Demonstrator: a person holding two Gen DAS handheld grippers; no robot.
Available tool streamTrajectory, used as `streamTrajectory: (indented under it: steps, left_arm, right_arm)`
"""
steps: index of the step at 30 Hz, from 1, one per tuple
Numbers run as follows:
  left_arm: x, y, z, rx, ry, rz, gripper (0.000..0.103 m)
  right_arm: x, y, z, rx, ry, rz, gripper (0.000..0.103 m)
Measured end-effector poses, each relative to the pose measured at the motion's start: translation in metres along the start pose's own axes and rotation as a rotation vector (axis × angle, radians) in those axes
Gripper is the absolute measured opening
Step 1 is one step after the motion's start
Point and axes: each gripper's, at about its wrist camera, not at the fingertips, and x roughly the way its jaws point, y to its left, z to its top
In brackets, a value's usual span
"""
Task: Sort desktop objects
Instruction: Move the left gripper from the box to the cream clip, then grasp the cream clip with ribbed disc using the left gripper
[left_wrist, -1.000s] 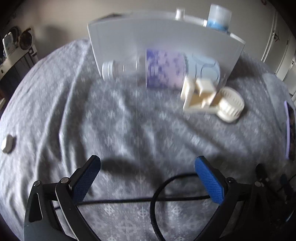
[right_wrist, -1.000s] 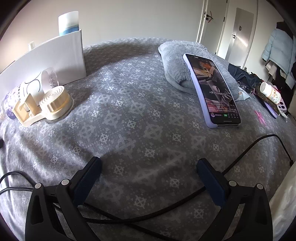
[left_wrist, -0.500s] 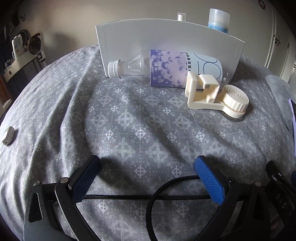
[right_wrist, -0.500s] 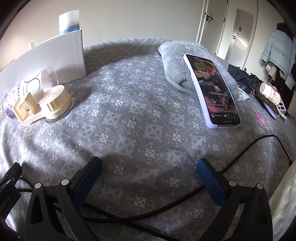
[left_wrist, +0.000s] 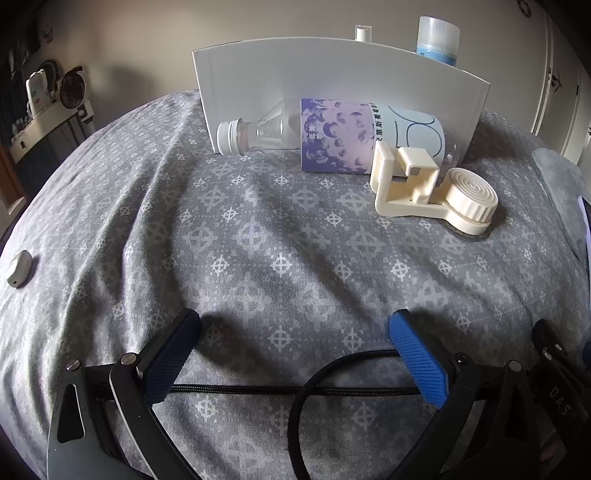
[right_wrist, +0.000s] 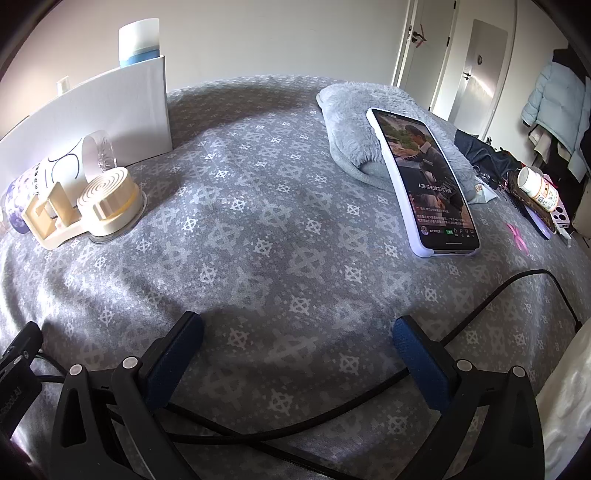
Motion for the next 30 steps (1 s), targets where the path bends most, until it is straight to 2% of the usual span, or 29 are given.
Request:
streamTrajectory:
  steps: [5, 8, 10, 12, 15, 18, 21, 24, 26, 27, 28, 29, 30]
  left_arm:
    - [-0.014, 0.001, 0.005, 0.022, 0.063, 0.007, 0.102]
    - [-0.040, 0.002, 0.022, 0.021, -0.033, -0.014, 0.102]
    - [-0.048, -0.003, 0.038, 0.034, -0.067, -0.038, 0.102]
    - [-0.044, -0.014, 0.055, 0.061, -0.055, -0.056, 0.102]
    - [-0.025, -0.030, 0.075, 0.067, -0.029, -0.034, 0.102]
    - [-0.002, -0.040, 0.085, 0.052, 0.012, -0.061, 0.102]
    - [0.014, -0.054, 0.090, 0.078, 0.019, -0.046, 0.098]
    - [0.029, -0.058, 0.093, 0.077, 0.043, -0.042, 0.089]
    - [0.038, -0.056, 0.091, 0.058, 0.073, -0.050, 0.076]
    - [0.039, -0.054, 0.089, 0.037, 0.071, -0.078, 0.071]
    - [0.038, -0.051, 0.088, 0.020, 0.066, -0.104, 0.059]
    - [0.036, -0.050, 0.087, 0.018, 0.069, -0.127, 0.041]
    - [0.032, -0.052, 0.087, 0.033, 0.066, -0.122, 0.035]
  right_arm:
    - [-0.001, -0.003, -0.001, 0.009, -0.001, 0.014, 0.103]
    - [-0.002, -0.003, -0.001, 0.009, -0.001, 0.014, 0.103]
    - [-0.002, -0.004, -0.001, 0.006, 0.000, 0.011, 0.103]
    - [-0.002, -0.003, 0.000, 0.003, 0.001, 0.008, 0.103]
    - [-0.001, -0.003, 0.000, 0.002, 0.001, 0.006, 0.103]
    - [0.000, -0.003, 0.000, 0.001, 0.002, 0.006, 0.103]
    - [0.000, -0.003, 0.000, 0.000, 0.002, 0.004, 0.103]
    - [0.000, -0.001, 0.001, -0.004, 0.003, -0.004, 0.103]
    - [0.001, 0.000, 0.001, -0.005, 0.005, -0.008, 0.103]
    - [0.001, 0.001, 0.001, -0.005, 0.006, -0.010, 0.103]
    - [0.001, 0.002, 0.002, -0.007, 0.006, -0.013, 0.103]
    - [0.001, 0.003, 0.002, -0.008, 0.006, -0.015, 0.103]
    - [0.001, 0.003, 0.002, -0.009, 0.006, -0.016, 0.103]
